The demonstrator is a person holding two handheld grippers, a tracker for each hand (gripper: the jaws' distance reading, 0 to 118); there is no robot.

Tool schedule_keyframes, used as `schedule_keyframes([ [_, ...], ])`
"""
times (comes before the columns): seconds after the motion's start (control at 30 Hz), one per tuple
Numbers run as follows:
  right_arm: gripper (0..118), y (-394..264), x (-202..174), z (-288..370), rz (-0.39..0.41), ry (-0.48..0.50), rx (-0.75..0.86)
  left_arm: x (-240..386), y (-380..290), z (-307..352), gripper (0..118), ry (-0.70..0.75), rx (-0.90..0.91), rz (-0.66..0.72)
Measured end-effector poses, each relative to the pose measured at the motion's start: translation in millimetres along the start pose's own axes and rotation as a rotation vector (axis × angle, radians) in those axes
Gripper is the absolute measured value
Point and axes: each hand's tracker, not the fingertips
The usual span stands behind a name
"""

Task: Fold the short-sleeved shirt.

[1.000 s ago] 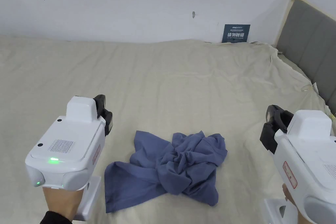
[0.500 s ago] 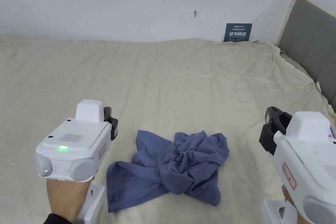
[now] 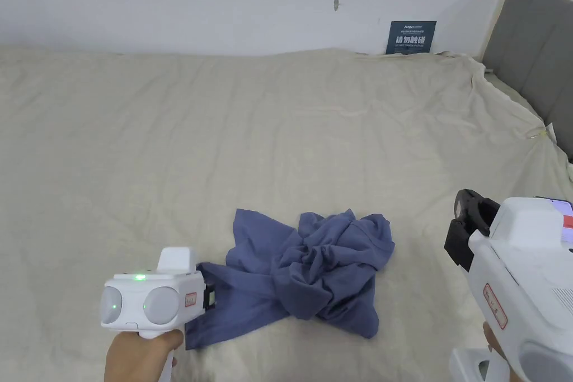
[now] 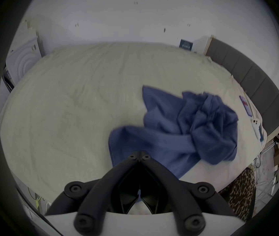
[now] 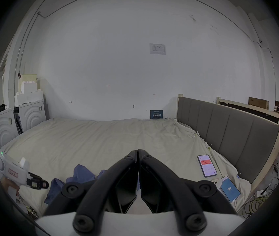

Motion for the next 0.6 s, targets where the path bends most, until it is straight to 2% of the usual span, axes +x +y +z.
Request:
schedule_keyframes([
  [0.07,0,-1.9,0.3,-0.4,-0.003,-0.001,-0.006,-0.4,-6.6,-5.6,34,0.007,-0.035,0.006],
  [0.13,0,-3.6,0.2,-0.9,-0.005,-0.001,-0.011,0.4,-12.5,-9.6,77,0.012,-0.057,0.005],
  [0.17,0,-4.5,0.1,-1.2,-0.005,-0.001,-0.015,1.5,-14.7,-12.9,88,0.022,-0.083,0.001],
  [0.2,0,-5.7,0.2,-1.7,-0.005,0.000,-0.019,3.0,-17.1,-16.3,94,0.034,-0.095,-0.002],
  [0.37,0,-10.6,0.4,-3.9,-0.008,0.002,-0.036,10.3,-25.9,-29.9,94,0.070,-0.113,-0.030],
  [0.4,0,-11.4,0.7,-4.6,-0.010,0.003,-0.041,9.7,-28.5,-35.1,90,0.073,-0.137,-0.034],
  [0.43,0,-11.8,0.9,-5.2,-0.011,0.004,-0.045,10.1,-30.7,-39.5,74,0.066,-0.165,-0.034],
  [0.47,0,-13.5,2.2,-6.4,-0.011,0.003,-0.048,12.5,-33.7,-43.0,63,0.086,-0.182,-0.044],
  [0.5,0,-14.4,2.9,-7.4,-0.010,0.003,-0.051,15.7,-35.4,-36.7,62,0.089,-0.132,-0.078],
  [0.53,0,-14.8,3.3,-8.2,-0.009,0.003,-0.055,19.2,-34.7,-34.3,54,0.103,-0.145,-0.098],
  [0.6,0,-16.8,4.6,-12.2,-0.006,0.003,-0.062,22.9,-33.4,-33.4,27,0.062,-0.143,-0.129],
])
